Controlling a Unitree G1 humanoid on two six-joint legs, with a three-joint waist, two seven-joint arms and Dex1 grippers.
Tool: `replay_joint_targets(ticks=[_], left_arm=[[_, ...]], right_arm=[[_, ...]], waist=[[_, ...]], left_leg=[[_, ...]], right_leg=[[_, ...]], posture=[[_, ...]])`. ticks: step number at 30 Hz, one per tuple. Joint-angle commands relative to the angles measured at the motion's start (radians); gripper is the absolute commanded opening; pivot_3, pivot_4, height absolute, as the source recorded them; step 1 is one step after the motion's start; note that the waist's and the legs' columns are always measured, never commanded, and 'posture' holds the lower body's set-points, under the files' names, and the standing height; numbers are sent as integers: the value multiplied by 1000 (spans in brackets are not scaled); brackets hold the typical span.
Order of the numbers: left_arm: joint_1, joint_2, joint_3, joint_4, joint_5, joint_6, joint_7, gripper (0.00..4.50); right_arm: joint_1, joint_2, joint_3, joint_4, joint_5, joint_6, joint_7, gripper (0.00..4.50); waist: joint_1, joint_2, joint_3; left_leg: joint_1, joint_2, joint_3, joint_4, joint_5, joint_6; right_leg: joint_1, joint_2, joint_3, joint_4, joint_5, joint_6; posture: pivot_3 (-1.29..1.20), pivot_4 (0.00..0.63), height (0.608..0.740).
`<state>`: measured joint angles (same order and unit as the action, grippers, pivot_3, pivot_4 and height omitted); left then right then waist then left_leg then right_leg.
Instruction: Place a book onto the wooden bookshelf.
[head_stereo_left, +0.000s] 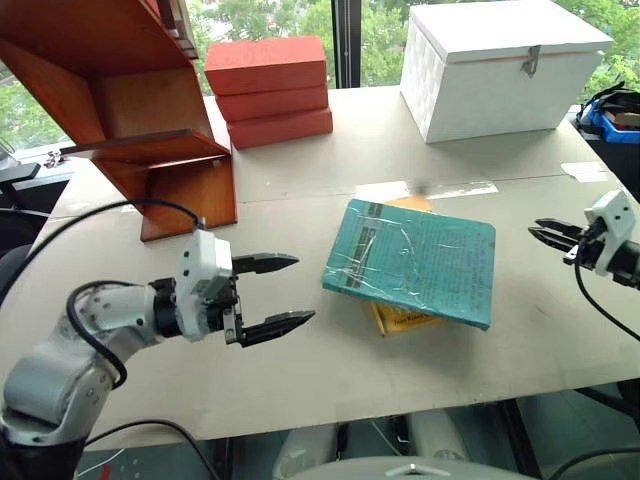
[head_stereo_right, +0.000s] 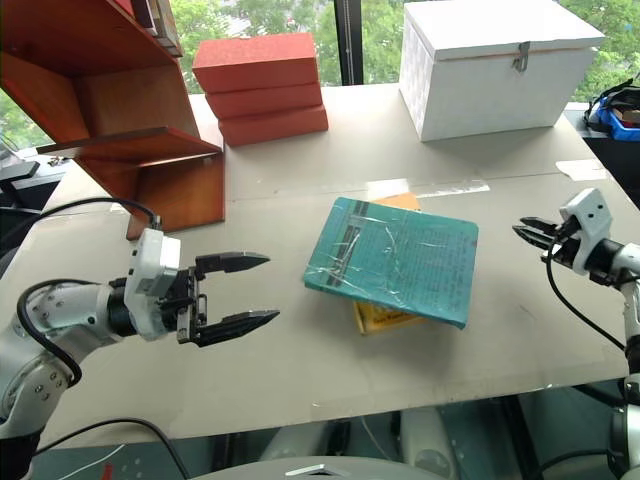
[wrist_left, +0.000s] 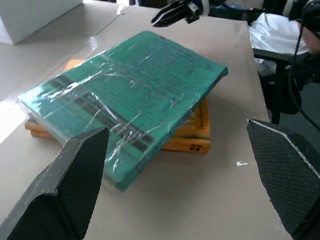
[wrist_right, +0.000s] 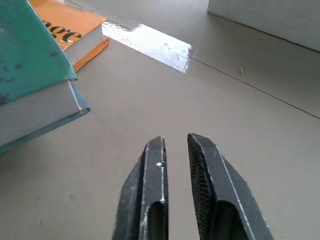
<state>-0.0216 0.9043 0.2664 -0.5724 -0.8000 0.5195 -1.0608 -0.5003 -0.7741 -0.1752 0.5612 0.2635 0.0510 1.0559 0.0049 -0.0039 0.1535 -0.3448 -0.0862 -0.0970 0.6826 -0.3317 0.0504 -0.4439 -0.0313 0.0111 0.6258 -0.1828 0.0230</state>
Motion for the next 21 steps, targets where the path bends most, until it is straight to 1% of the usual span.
replay_joint_targets(ticks=[1, 7, 9, 11, 16, 21], left_arm=[[-63, 35, 15, 21, -26, 9, -38, 4500], [-96, 40, 3, 48, -5, 3, -56, 4500], [-87, 44, 7, 44, 0, 4, -59, 4500], [-75, 47, 15, 42, 4, 4, -62, 4500], [-38, 58, 40, 41, 13, 1, -77, 4500], [-5, 62, 47, 49, 35, -18, -96, 4500]], right_arm=[[-105, 13, 40, 90, -43, -77, 28, 25], [-218, 58, 94, 230, -74, -153, 94, 25], [-223, 68, 107, 228, -62, -147, 158, 25], [-207, 64, 119, 207, -52, -143, 225, 25], [-142, 31, 111, 113, -4, -67, 335, 25], [-17, -24, 100, -72, 59, 53, 396, 25]], waist=[[-1, 0, 0], [-5, 0, 0], [-6, 0, 0], [-7, 0, 0], [-6, 1, 1], [-6, 1, 1]], left_leg=[[-1, 0, 0, 0, 0, 0], [-3, 0, 0, -2, 0, 0], [-3, 0, 0, -2, 0, 0], [-3, 0, 0, -2, 0, 0], [-3, 0, -1, -3, 0, 0], [-3, 0, -1, -3, 0, 0]], right_leg=[[-1, 0, 0, 0, 0, 0], [-4, 0, 0, -1, 0, 0], [-4, 0, 0, -1, 0, 0], [-4, 0, 0, -1, 0, 0], [-4, 0, 0, -1, 0, 0], [-4, 0, 0, 0, 0, 0]], posture=[[0, 150, 740], [0, 150, 740], [0, 150, 740], [0, 150, 740], [0, 150, 740], [0, 150, 740]])
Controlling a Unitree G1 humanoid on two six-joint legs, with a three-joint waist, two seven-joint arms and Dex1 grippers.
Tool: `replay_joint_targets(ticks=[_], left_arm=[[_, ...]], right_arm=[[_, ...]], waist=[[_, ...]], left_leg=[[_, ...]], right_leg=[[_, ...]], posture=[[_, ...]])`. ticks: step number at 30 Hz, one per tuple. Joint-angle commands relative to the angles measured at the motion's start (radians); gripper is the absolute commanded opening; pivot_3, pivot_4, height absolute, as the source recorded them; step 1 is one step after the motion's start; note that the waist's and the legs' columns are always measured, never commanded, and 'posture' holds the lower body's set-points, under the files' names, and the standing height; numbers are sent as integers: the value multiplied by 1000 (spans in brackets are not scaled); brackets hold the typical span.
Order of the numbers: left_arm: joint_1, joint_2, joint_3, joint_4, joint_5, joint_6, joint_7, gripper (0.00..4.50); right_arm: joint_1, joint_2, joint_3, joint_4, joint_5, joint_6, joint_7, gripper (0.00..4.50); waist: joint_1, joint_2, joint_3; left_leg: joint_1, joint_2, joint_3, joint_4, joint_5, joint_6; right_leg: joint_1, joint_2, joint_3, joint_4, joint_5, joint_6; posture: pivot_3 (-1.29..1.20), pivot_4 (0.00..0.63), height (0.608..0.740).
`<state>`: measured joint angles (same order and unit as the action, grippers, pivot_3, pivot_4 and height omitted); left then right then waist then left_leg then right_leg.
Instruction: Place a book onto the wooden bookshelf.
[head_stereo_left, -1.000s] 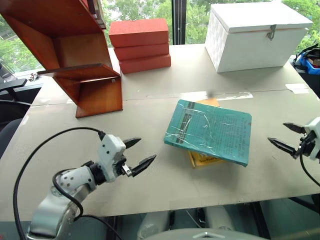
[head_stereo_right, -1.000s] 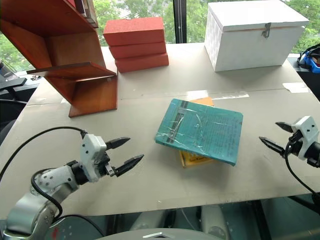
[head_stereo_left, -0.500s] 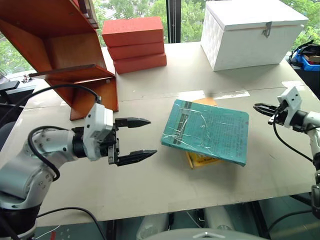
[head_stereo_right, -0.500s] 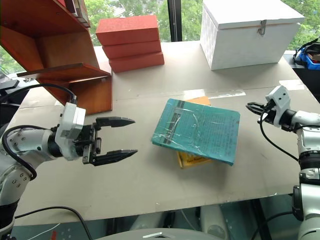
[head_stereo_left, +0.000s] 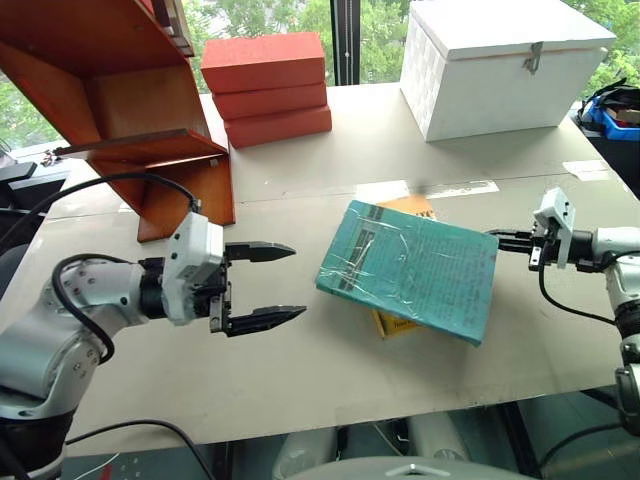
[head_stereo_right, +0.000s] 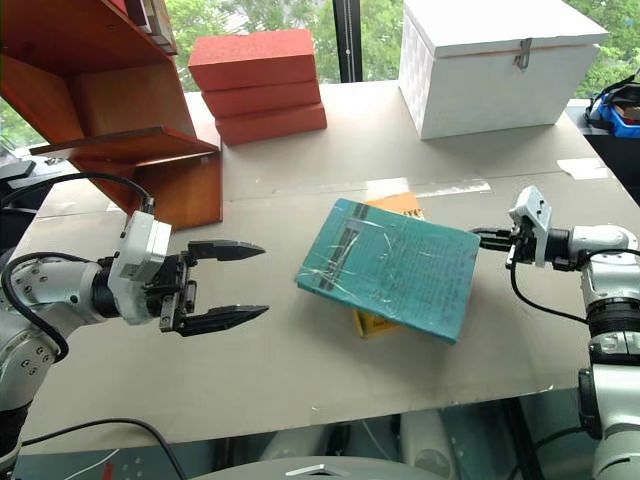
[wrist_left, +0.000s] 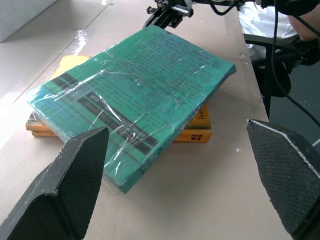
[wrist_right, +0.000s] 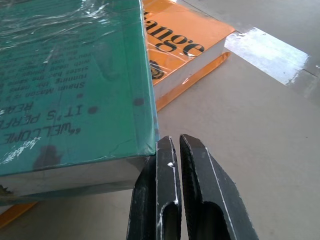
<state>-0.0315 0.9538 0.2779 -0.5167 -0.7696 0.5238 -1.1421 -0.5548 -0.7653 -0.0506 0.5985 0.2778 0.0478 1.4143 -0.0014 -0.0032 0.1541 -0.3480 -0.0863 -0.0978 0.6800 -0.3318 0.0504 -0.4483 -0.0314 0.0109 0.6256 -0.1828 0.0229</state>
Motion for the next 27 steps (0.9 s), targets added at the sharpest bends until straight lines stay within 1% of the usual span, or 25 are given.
replay_joint_targets(ticks=[1, 6, 11, 15, 16, 19, 20, 22, 23, 26, 27], left_arm=[[7, 12, 36, -5, 7, -25, -17, 4500], [16, 18, 32, 6, 17, -30, -37, 4500], [17, 25, 22, 16, 30, -33, -65, 4500], [20, 26, 12, 20, 36, -27, -82, 4500], [23, 25, 9, 17, 38, -19, -75, 4500], [50, 2, -4, -13, 14, 46, -7, 4500], [65, -21, -4, -30, -25, 99, 50, 4500], [101, -92, -14, -76, -102, 199, 197, 4500], [118, -138, -17, -94, -172, 267, 301, 4500], [151, -274, -25, -117, -317, 387, 565, 4500], [154, -307, -27, -117, -347, 418, 646, 4500]], right_arm=[[62, -42, -27, -147, 57, 79, 41, 25], [222, -86, -40, -379, 120, 187, 38, 25], [332, -96, -57, -545, 168, 264, -9, 25], [372, -96, -73, -591, 179, 275, -46, 25], [374, -90, -84, -585, 169, 252, -66, 25], [362, -84, -134, -543, 151, 202, -129, 25], [363, -91, -153, -540, 154, 197, -142, 25], [383, -111, -205, -561, 179, 206, -152, 547], [405, -123, -239, -591, 214, 240, -146, 912], [482, -154, -330, -703, 296, 330, -145, 2266], [508, -165, -358, -741, 324, 363, -148, 2824]], waist=[[0, 0, 0], [6, 0, 0], [10, 0, 0], [15, 0, 0], [15, 0, 0], [15, 0, 0], [15, 0, 0], [15, 0, 0], [15, 0, 0], [21, 0, 0], [22, 0, 0]], left_leg=[[0, 0, 0, 0, 0, 0], [0, 0, 0, 0, 0, 0], [0, 0, 0, 0, 0, 0], [0, 0, 0, 0, 0, 0], [0, 0, 0, 0, 0, 0], [0, 0, 0, 0, 0, 0], [0, 0, 0, 0, 0, 0], [0, 0, 0, 0, 0, 0], [0, 0, 0, 0, 0, 0], [0, 0, -1, 0, 0, 0], [0, 0, -1, 0, 0, 0]], right_leg=[[0, 0, 0, 0, 0, 0], [0, 0, 0, 1, 0, 0], [0, 0, 0, 1, 0, 0], [0, 0, 0, 1, 0, 0], [0, 0, 0, 1, 0, 0], [0, 0, 0, 1, 0, 0], [0, 0, 0, 0, 0, 0], [0, 0, 0, 0, 0, 0], [0, 0, 1, 0, 0, 0], [0, 0, 0, 0, 0, 0], [0, 0, 0, 0, 0, 0]], posture=[[0, 150, 740], [0, 150, 740], [0, 150, 740], [0, 150, 740], [0, 150, 740], [0, 150, 740], [0, 150, 740], [0, 150, 740], [0, 150, 740], [0, 150, 740], [0, 150, 740]])
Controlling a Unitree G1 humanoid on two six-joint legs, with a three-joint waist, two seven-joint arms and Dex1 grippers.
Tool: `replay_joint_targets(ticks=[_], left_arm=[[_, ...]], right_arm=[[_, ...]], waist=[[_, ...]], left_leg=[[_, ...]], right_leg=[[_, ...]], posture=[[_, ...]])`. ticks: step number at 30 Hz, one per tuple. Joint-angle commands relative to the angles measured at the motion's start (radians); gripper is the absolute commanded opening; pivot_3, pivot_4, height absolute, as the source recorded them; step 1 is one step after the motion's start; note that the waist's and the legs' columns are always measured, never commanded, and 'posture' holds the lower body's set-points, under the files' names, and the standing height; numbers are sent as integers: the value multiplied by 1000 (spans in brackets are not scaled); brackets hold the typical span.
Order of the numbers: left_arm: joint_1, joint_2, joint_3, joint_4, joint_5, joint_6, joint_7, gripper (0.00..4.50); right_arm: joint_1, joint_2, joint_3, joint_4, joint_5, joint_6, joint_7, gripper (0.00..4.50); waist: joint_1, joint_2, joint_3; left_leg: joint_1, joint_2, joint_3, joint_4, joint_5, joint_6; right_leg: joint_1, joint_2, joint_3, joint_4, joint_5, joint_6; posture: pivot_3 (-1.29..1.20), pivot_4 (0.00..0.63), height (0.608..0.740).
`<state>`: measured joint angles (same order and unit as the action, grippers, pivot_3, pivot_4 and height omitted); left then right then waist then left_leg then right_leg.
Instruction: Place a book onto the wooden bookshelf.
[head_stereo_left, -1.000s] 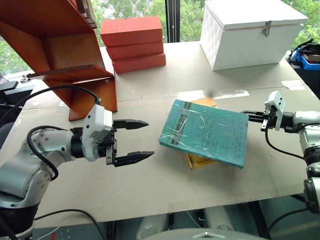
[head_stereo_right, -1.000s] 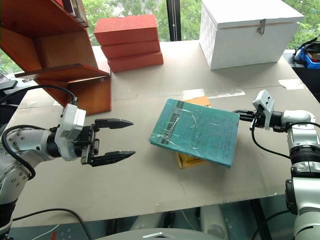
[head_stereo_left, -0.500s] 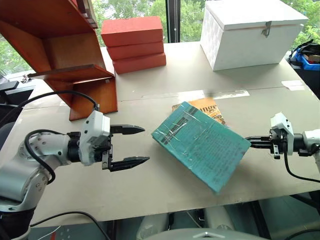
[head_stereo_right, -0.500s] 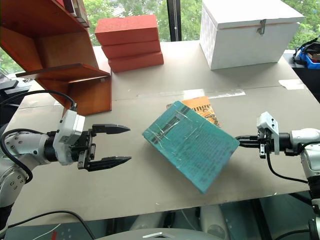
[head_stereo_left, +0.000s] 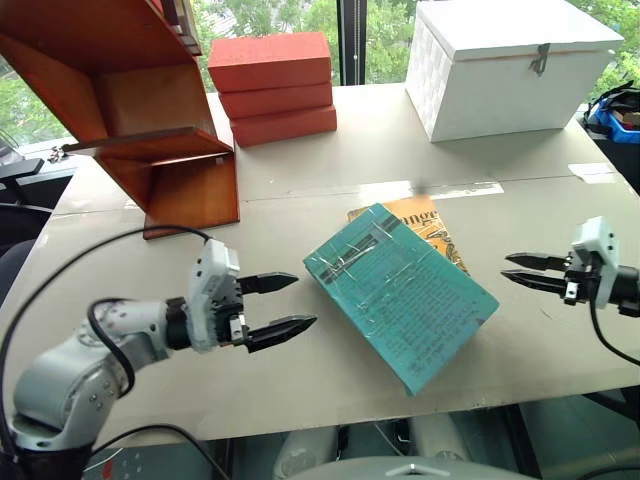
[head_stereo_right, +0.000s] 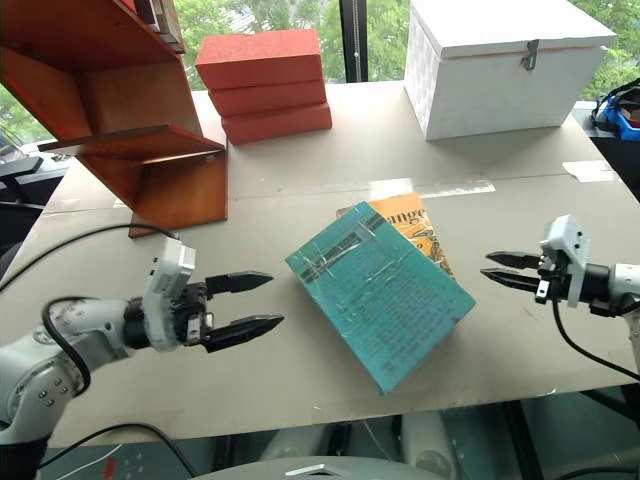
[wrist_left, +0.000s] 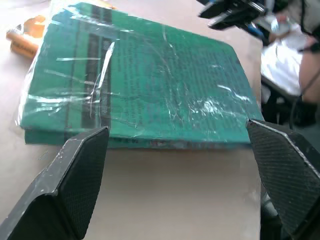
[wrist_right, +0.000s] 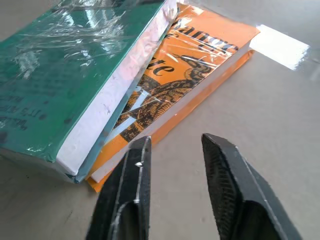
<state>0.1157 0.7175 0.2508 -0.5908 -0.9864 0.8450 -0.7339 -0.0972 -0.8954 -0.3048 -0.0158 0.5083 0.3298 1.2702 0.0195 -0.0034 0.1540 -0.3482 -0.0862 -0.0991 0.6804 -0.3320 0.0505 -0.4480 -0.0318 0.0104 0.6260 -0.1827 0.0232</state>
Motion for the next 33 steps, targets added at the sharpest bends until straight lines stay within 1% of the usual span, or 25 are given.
replay_joint_targets(ticks=[1, 2, 3, 4, 6, 8, 10, 11, 14, 16, 18, 21, 27, 28, 29, 30, 33], left_arm=[[14, -99, -1, -26, -191, 136, 328, 4500], [19, -122, -2, -11, -239, 167, 405, 4500], [25, -144, -6, 5, -308, 183, 473, 4500], [32, -158, -12, 21, -394, 188, 536, 4500], [35, -193, -41, 86, -638, 143, 712, 4500], [37, -211, -79, 151, -819, 102, 833, 4500], [46, -241, -118, 189, -947, 56, 918, 4500], [49, -266, -136, 202, -975, 45, 940, 4500], [35, -312, -188, 236, -986, 45, 976, 4500], [10, -394, -195, 269, -986, 27, 994, 4500], [-13, -454, -199, 296, -986, 20, 1013, 4500], [-38, -521, -203, 336, -986, 24, 1050, 4500], [-115, -512, -228, 437, -986, 120, 1077, 4500], [-130, -505, -233, 458, -986, 137, 1084, 3975], [-142, -495, -236, 473, -986, 153, 1086, 3682], [-150, -489, -235, 483, -986, 164, 1086, 3211], [-159, -486, -227, 500, -986, 180, 1089, 3211]], right_arm=[[83, -45, -139, -173, 134, 124, -4, 3350], [111, -52, -172, -215, 176, 166, -3, 3946], [144, -61, -211, -265, 229, 216, 0, 4347], [174, -67, -244, -309, 273, 258, 1, 4437], [230, -76, -301, -385, 341, 323, -8, 4437], [278, -73, -352, -455, 396, 373, -34, 4437], [300, -63, -384, -504, 435, 404, -74, 4437], [307, -60, -392, -522, 457, 420, -91, 4437], [331, -66, -411, -568, 503, 456, -118, 4437], [329, -66, -425, -594, 542, 474, -150, 4437], [323, -70, -439, -612, 566, 484, -181, 4437], [317, -75, -452, -627, 580, 485, -215, 4437], [307, -87, -465, -619, 584, 480, -242, 4437], [299, -91, -460, -617, 584, 478, -246, 4500], [290, -94, -456, -615, 584, 476, -249, 4500], [283, -95, -453, -612, 584, 475, -252, 4500], [272, -95, -449, -606, 580, 473, -256, 4500]], waist=[[2, 0, 0], [3, 0, 0], [4, 0, 0], [5, 0, 0], [5, 0, -1], [9, 0, -1], [11, -1, -1], [11, -1, -2], [20, -2, -2], [27, 0, -4], [31, -1, -5], [35, -1, -7], [49, 2, -12], [49, 2, -12], [50, 3, -13], [50, 4, -13], [51, 5, -17]], left_leg=[[0, 0, 0, 0, 0, 0], [0, 0, 0, 1, 0, 0], [1, 0, 0, 1, 0, 0], [2, 0, 0, 1, 0, 0], [2, 0, 0, 2, 0, 0], [2, 0, 0, 2, 0, 0], [2, 0, 0, 3, 0, 0], [2, 0, 0, 3, 0, 0], [3, 0, 1, 3, 0, 0], [3, 0, 1, 3, 0, 0], [3, -1, 1, 4, 0, 0], [3, -1, 2, 5, 0, 0], [4, -1, 2, 5, 0, 0], [5, -1, 2, 6, 0, 0], [5, -1, 2, 6, 0, 0], [5, -1, 2, 6, 0, 0], [6, -1, 2, 6, 0, 0]], right_leg=[[0, 0, 0, 0, 0, 0], [1, 0, 0, 1, 0, 0], [1, 0, 0, 1, 0, 0], [2, 0, 0, 2, 0, 0], [2, 0, 0, 2, 0, 0], [3, 0, 0, 2, 0, 0], [3, 0, 0, 2, 0, 0], [3, 0, 0, 2, 0, 0], [3, 0, 1, 2, 0, 0], [3, 0, 1, 2, 0, 0], [4, 0, 1, 2, 0, 0], [5, 0, 1, 2, 0, 0], [6, 0, 1, 2, 0, 0], [7, 0, 1, 2, 0, 0], [7, 0, 1, 1, 0, 0], [8, 0, 1, 1, 0, 0], [9, 0, 1, 1, 0, 0]], posture=[[0, 150, 740], [0, 150, 740], [0, 150, 740], [0, 150, 740], [0, 150, 740], [0, 150, 740], [0, 150, 740], [0, 150, 740], [0, 150, 740], [0, 150, 740], [0, 150, 740], [0, 150, 740], [0, 150, 740], [0, 150, 740], [0, 150, 740], [0, 150, 740], [0, 150, 740]])
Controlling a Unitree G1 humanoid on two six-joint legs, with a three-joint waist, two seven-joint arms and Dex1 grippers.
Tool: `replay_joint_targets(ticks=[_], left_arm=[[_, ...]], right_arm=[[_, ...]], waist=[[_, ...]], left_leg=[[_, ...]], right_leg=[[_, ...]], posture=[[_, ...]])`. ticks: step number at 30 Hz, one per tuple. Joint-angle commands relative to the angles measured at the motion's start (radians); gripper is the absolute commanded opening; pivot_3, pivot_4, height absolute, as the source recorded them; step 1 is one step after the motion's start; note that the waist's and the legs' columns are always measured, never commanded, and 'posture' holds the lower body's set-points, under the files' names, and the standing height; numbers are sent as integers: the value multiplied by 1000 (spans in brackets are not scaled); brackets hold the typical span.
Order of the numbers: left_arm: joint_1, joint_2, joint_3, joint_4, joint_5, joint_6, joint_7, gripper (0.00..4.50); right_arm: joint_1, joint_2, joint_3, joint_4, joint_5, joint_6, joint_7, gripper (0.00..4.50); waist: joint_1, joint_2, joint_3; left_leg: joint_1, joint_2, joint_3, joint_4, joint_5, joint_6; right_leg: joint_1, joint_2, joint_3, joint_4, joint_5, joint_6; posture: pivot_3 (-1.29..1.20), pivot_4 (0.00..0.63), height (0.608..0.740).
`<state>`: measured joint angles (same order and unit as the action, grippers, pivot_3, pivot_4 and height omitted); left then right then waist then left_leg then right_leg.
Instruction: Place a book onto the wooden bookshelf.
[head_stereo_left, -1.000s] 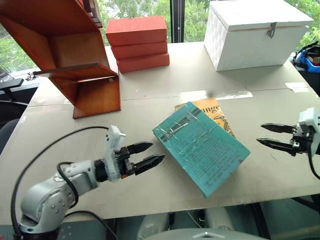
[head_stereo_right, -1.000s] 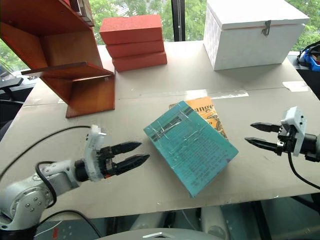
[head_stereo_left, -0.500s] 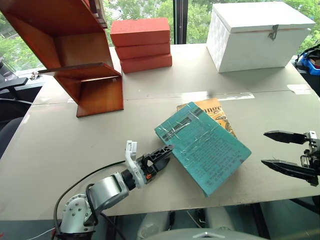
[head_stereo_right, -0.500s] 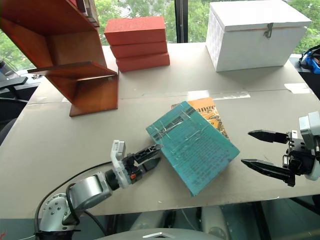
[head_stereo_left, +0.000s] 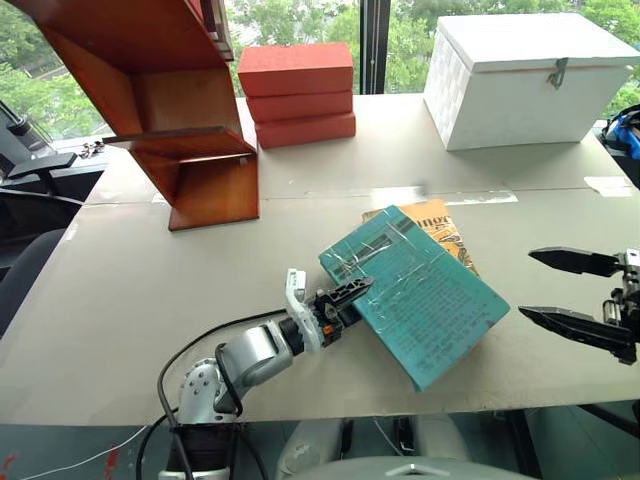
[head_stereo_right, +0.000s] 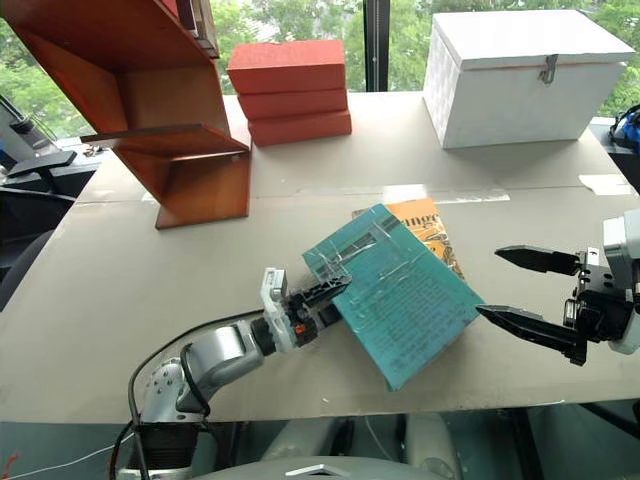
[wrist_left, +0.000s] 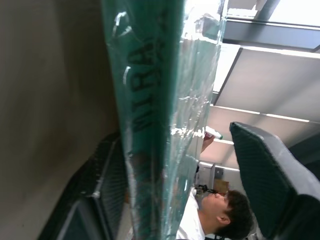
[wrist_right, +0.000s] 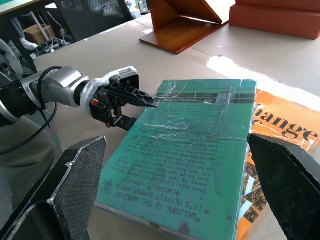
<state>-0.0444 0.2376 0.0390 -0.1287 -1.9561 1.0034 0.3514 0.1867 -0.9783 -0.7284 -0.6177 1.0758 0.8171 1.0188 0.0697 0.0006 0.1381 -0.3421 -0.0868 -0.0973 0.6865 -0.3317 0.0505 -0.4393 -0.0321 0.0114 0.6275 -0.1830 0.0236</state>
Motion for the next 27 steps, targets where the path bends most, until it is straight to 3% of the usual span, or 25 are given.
replay_joint_targets(ticks=[1, 7, 12, 15, 22, 27], left_arm=[[-2, -4, -17, 43, -16, 23, 6, 3211], [-25, -7, -39, 62, -16, 0, 22, 3211], [-24, -19, -22, 40, -16, -25, 2, 1745], [-19, -23, -10, 21, -16, -31, -13, 186], [-28, 43, 14, -62, -1, -40, -94, 74], [-142, 184, 72, -173, 121, -45, -215, 74]], right_arm=[[-13, -11, -23, -3, 10, -16, -5, 4500], [-11, -9, -22, -11, 8, -17, -10, 4500], [-16, -15, -23, -1, 3, -19, -5, 4500], [-27, -17, -9, 6, -2, -22, -6, 4500], [-52, -13, 24, 32, -15, -34, 6, 4500], [-81, -23, 28, 92, -19, -42, 34, 4500]], waist=[[0, 1, -1], [2, 3, -3], [2, 4, -4], [2, 4, -4], [-2, 1, -2], [-2, -2, 0]], left_leg=[[0, 0, 0, 0, 0, 0], [1, 0, 0, 0, 0, 0], [1, 0, 0, 0, 0, 0], [1, 0, 0, 0, 0, 0], [0, 0, 0, 0, 0, 0], [-2, 0, 0, -1, 0, 0]], right_leg=[[0, 0, 0, 0, 0, 0], [1, -1, 0, 0, 0, 0], [2, -1, 0, 0, 0, 0], [2, -1, 0, 0, 0, 0], [0, -1, 0, -1, 0, 0], [-1, -1, -1, -1, 0, 0]], posture=[[0, 150, 740], [0, 150, 740], [0, 150, 740], [0, 150, 740], [0, 150, 740], [0, 150, 740]])
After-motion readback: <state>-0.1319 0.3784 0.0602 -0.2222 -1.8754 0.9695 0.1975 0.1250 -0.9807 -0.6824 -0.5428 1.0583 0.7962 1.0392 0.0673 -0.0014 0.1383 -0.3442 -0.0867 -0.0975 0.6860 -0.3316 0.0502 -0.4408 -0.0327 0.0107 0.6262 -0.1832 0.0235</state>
